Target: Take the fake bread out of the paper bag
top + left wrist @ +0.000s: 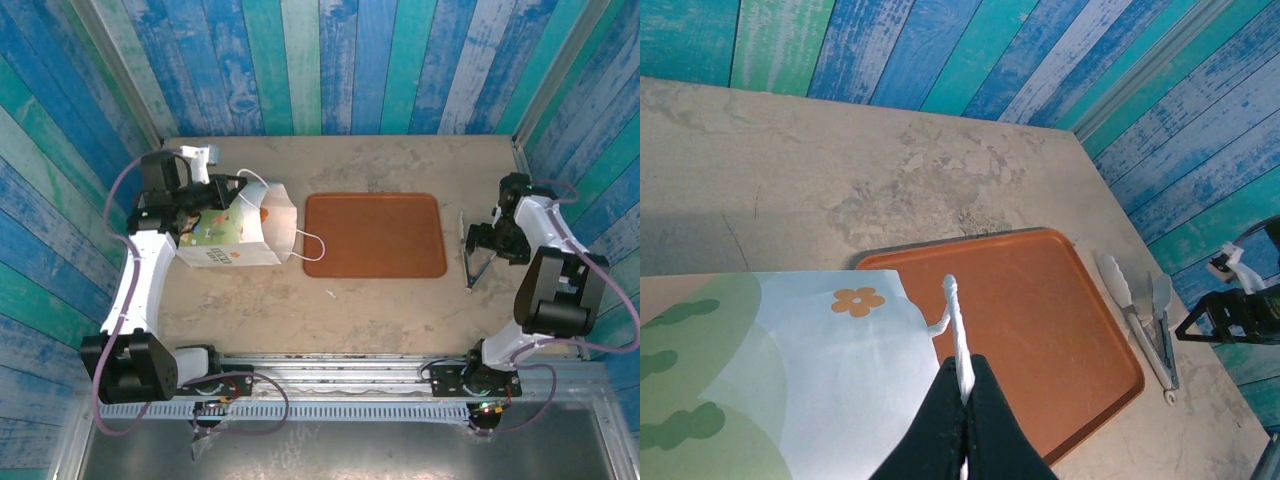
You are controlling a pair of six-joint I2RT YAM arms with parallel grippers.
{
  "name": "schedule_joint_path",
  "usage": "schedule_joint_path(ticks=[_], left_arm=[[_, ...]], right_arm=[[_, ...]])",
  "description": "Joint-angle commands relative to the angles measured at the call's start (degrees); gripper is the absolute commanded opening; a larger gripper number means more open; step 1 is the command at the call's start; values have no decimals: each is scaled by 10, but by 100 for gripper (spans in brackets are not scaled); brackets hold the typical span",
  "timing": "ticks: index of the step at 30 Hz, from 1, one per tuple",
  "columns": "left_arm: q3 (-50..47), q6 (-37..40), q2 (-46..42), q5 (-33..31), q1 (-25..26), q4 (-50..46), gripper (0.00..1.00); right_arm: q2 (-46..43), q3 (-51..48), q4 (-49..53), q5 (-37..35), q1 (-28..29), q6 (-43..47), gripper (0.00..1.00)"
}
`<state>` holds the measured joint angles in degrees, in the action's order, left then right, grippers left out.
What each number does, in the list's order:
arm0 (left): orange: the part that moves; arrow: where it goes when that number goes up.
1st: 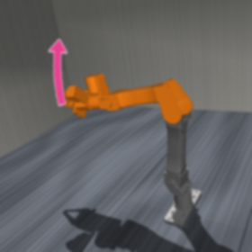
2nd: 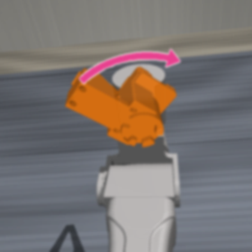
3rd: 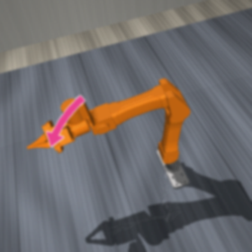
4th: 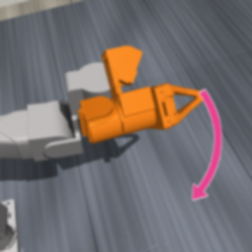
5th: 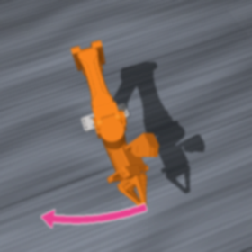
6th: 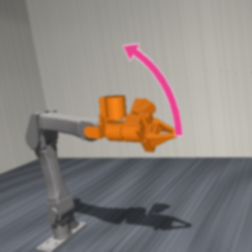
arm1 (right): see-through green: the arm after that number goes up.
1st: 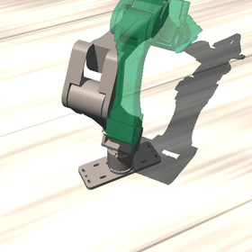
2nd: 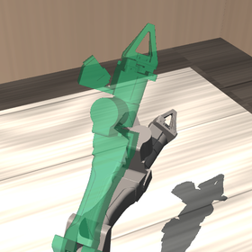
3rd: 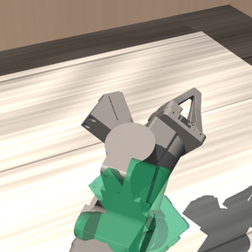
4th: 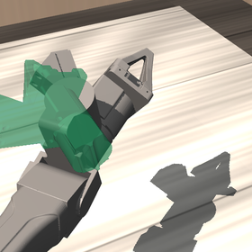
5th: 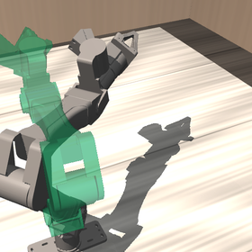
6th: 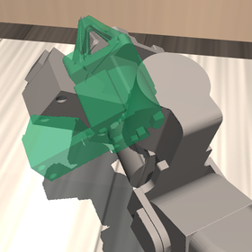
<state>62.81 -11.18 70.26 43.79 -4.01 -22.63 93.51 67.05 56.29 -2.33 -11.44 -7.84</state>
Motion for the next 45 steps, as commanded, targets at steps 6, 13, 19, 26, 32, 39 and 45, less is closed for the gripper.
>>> schedule_joint_path(ticks=[6, 13, 19, 26, 32, 39, 45], left_arm=[[2, -7, 1, 7, 1, 14, 0], [1, -15, 0, -1, 1, 20, 0], [0, -17, -5, -10, 1, 13, 0], [1, -22, -8, -16, 1, 9, 0], [2, -31, -11, -18, 1, 12, 0], [2, -44, -12, -15, 1, 20, 0], [-6, -51, -11, -14, 1, 28, 3]], right_arm=[[72, 24, -6, 53, 10, 4, 97], [114, 11, -39, 55, 19, -16, 94], [144, -3, -65, 40, 19, -19, 91], [171, -11, -81, 33, 19, -13, 89], [157, -46, -117, 32, 19, -30, 86], [144, -66, -145, 25, 21, -30, 74], [134, -71, -157, 35, 23, -21, 57]])
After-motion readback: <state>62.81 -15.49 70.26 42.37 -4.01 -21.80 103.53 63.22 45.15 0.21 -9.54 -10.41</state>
